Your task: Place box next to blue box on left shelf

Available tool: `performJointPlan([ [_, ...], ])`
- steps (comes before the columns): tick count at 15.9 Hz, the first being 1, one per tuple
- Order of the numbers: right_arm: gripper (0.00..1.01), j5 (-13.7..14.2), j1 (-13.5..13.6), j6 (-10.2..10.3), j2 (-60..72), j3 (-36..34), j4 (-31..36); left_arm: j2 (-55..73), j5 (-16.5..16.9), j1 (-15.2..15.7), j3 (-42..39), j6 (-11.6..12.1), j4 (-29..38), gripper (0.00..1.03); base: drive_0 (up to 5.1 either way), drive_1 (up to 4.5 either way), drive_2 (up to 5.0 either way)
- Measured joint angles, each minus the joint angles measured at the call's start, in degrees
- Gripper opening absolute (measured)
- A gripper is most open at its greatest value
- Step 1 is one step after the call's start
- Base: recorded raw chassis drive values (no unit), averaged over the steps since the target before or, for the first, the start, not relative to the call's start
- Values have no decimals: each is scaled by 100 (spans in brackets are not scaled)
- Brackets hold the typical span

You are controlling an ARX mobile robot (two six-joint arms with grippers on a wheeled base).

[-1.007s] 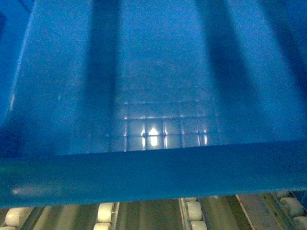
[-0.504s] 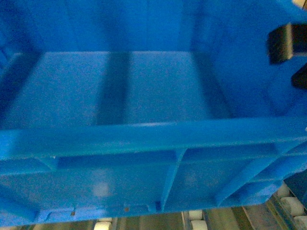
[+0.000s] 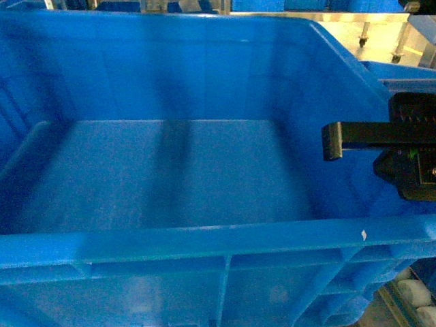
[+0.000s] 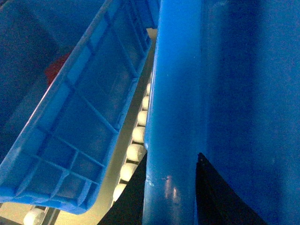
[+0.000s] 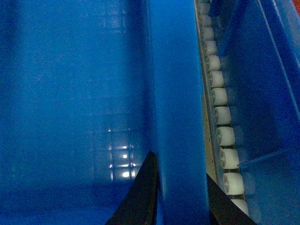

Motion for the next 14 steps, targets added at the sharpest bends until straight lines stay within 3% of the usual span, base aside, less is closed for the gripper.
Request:
performJointPlan([
  [4, 11, -179, -26, 245, 81, -258, -35, 190, 52, -22, -96, -35, -179, 17, 0, 0, 0],
  [12, 11, -129, -105, 269, -31, -426, 20, 444, 39, -236, -109, -197, -68, 17, 0, 0, 0],
  [14, 11, -109, -221, 131, -109, -426, -55, 507, 0, -411, -109, -404, -105, 17, 0, 0, 0],
])
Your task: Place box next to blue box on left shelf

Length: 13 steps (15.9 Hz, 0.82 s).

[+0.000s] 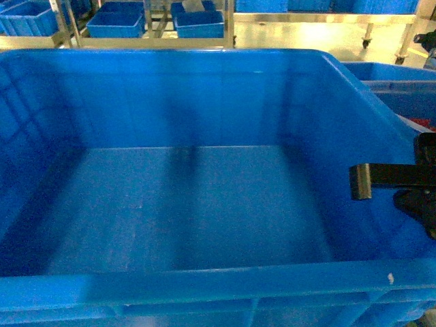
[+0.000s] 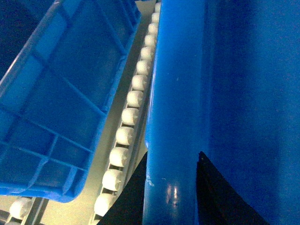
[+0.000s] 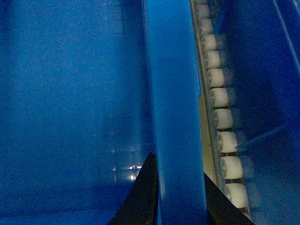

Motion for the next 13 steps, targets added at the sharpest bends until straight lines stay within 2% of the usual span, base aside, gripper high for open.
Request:
performJointPlan([
  [3, 11, -28, -11, -98, -31, -35, 52, 55, -35, -31, 15, -225, -214, 17, 0, 0, 0],
  [5, 11, -31, 33, -138, 9, -44, 133, 46, -42, 2, 13, -245, -243, 17, 0, 0, 0],
  [7, 11, 20, 149, -138, 90, 2, 162, -44, 17, 197, -24, -195, -247, 17, 0, 0, 0],
  [9, 11, 13, 302, -39, 216, 90, 173, -146, 133, 481, -46, 28, -245, 17, 0, 0, 0],
  [10, 11, -144, 472, 319, 507, 72, 197, -291, 179, 804, -44, 540, -310, 17, 0, 0, 0],
  [13, 11, -160, 514, 466, 494, 90, 79, -332, 348, 977, -55, 671, -262, 17, 0, 0, 0],
])
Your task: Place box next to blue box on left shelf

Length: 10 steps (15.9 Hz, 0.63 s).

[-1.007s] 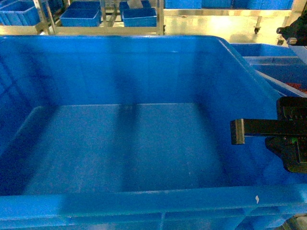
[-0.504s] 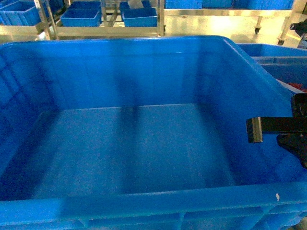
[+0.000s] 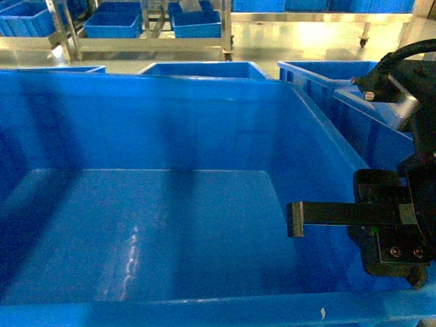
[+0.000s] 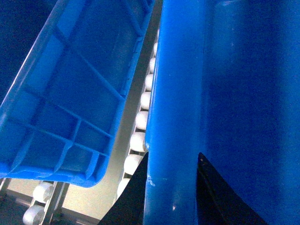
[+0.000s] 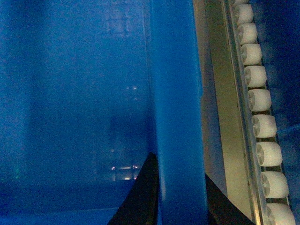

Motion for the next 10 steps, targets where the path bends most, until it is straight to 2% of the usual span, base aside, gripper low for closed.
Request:
performJointPlan([
  [1, 12, 85, 0, 2, -11, 0, -66, -13, 9, -63, -46, 31, 120, 17, 0, 0, 0],
  [2, 22, 313, 33, 4, -15, 0, -66, -48, 35, -170, -111, -149, 273, 20, 0, 0, 0],
  [3, 31, 367, 61, 4, -74, 0, -103, -61, -337, -363, -149, -341, 546, 31, 0, 0, 0],
  [4, 41, 352, 63, 0, -234, 11, -127, -136, -468, -402, -122, -684, 826, 42, 0, 0, 0],
  [6, 63, 435, -22, -109, -710, 387, -98, -369, -577, -435, 101, -970, 1067, 62, 0, 0, 0],
  [9, 99, 538, -35, -334, -1016, 942, -39, -570, -693, -361, 527, -968, 1062, 97, 0, 0, 0],
  [10, 98, 538, 44, -345, -1014, 942, -42, -640, -678, -361, 553, -922, 1040, 98, 0, 0, 0],
])
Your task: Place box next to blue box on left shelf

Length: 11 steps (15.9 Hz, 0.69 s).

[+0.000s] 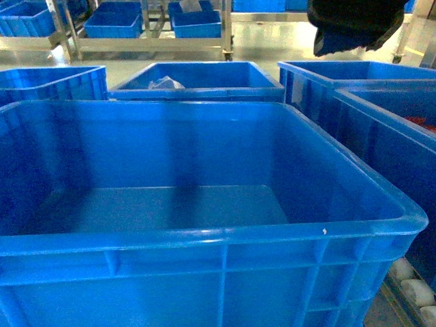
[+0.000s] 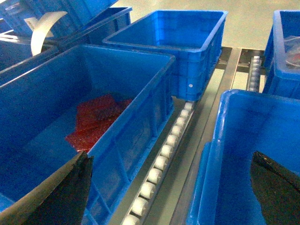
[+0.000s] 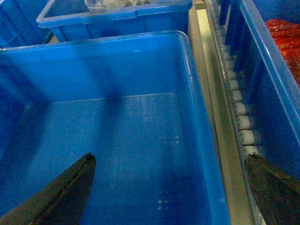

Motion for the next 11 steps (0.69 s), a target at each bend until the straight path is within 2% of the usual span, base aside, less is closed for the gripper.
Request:
performJointPlan([
  [2, 98, 33, 151, -13, 13, -33, 136, -68, -2, -81, -68, -2, -107, 98, 0, 0, 0],
  [4, 98, 337, 170, 0, 13, -111, 308, -166, -389, -297, -262, 9, -31, 98, 0, 0, 0],
  [5, 98, 361, 170, 0, 13, -116, 313, -173, -413, -302, -262, 7, 0, 98, 0, 0, 0],
  [6, 96, 529, 175, -131, -9, -275, 863, -177, -407, -297, -267, 15, 35, 98, 0, 0, 0],
  [7, 84, 1056, 87, -748, -282, -1123, 2778, -398, 953, 162, -822, 155, 1475, 87, 0, 0, 0],
  [8, 71, 1051, -177, -1523, -785, -2094, 3978, -741, 2020, 485, -1467, 186, 2391, 75, 0, 0, 0],
  [9, 58, 927, -592, -2000, -1178, -2730, 4826, -920, 2809, 507, -1864, 199, 2907, 63, 0, 0, 0],
  [10, 43, 584, -876, -2267, -1600, -3217, 5219, -1091, 3250, 374, -2149, 214, 3064, 48, 0, 0, 0],
  [11, 31, 273, -1117, -2385, -1956, -3602, 5215, -1279, 3230, 409, -2402, 221, 3075, 36, 0, 0, 0],
])
